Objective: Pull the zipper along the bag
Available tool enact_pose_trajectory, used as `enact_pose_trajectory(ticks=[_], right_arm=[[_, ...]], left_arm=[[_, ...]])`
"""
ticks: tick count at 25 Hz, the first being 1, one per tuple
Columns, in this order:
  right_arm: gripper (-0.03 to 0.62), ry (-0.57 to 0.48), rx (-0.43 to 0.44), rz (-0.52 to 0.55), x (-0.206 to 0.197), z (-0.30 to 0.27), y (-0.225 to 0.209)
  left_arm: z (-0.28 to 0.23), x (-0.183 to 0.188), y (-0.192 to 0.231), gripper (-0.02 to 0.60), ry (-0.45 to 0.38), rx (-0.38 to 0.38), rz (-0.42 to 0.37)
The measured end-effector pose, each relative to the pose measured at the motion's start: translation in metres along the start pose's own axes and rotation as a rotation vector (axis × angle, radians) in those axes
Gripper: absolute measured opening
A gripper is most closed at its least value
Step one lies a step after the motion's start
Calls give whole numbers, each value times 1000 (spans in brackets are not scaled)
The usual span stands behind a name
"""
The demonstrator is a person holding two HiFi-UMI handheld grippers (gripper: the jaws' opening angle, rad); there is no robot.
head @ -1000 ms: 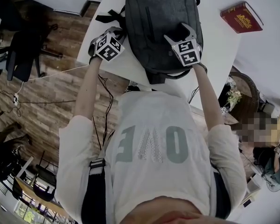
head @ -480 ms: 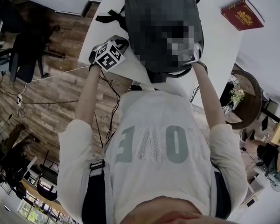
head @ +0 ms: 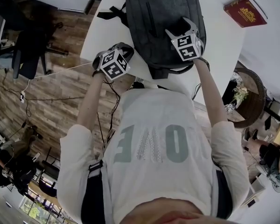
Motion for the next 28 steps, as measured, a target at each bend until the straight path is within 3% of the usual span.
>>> enact_pose_trajectory(ticks=[4, 9, 14, 19, 22, 28], right_arm=[[374, -1, 3, 3, 0, 0, 2], [374, 4, 17, 30, 0, 2, 2], [374, 6, 19, 29, 0, 2, 0], [374, 0, 26, 22, 0, 2, 0], [374, 23, 75, 39, 4, 4, -3], [374, 43, 170, 196, 57, 5, -40]], left_arm=[[3, 0, -8, 28, -10, -4, 39], [-1, 9, -21, 28, 9, -85, -10], [-11, 18, -31, 28, -2, -141, 47], [-14, 13, -34, 26, -9, -79, 99], [-15, 10, -39, 26, -11, -42, 137], [-15, 10, -42, 26, -9, 15, 188]])
Point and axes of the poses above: the fingertips, and each gripper's own axes: z backward along the fingers, y to its left, x out of its top, the point moved 9 cm from there along z, backward along the fingers
